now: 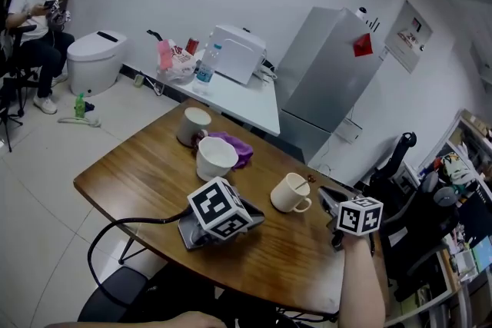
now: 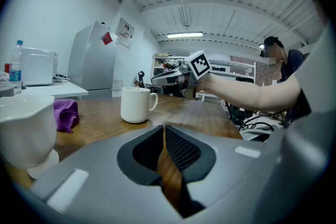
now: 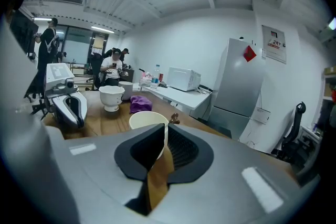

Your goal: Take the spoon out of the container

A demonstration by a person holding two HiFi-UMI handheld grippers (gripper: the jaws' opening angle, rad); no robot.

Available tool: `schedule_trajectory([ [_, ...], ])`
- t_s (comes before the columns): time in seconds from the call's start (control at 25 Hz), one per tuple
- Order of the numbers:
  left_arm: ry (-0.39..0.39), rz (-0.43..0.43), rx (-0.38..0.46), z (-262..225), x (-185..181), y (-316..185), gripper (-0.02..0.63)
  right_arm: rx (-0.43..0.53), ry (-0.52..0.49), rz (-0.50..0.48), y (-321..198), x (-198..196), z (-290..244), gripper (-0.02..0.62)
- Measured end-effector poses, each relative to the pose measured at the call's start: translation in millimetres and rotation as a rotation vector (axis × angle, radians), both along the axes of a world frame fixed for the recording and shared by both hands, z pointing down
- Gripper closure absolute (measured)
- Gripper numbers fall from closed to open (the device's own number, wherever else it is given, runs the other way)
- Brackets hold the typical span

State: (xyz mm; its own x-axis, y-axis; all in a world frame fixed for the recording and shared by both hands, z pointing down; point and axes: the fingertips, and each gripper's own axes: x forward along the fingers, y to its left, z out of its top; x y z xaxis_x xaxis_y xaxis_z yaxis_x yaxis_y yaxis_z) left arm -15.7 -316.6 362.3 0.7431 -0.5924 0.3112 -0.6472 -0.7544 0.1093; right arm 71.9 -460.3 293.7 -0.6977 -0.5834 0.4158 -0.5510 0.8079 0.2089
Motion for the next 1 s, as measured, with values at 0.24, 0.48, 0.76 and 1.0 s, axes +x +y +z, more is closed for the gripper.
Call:
schedule_trajectory([
  [0.24,0.001,-0.003,0.001,1,0,-1,0.583,0.059,0.075,0.020,-7,-7,4,0.552],
  [0.48,0.001,-0.001,-0.001,0,0,-1,0.583,0.262,0.301,0.063,-20,-6,2,0.528],
  [0.76,0.002,-0.002,0.000,1,0,-1,0.583,0.506,0.681,-0.034,-27,-17,15,0.492],
  [1.0,0.001,-0.002,0.000,1,-1,1,0.583,0.545,0.727,-0.068,-31,-22,17,0.486],
])
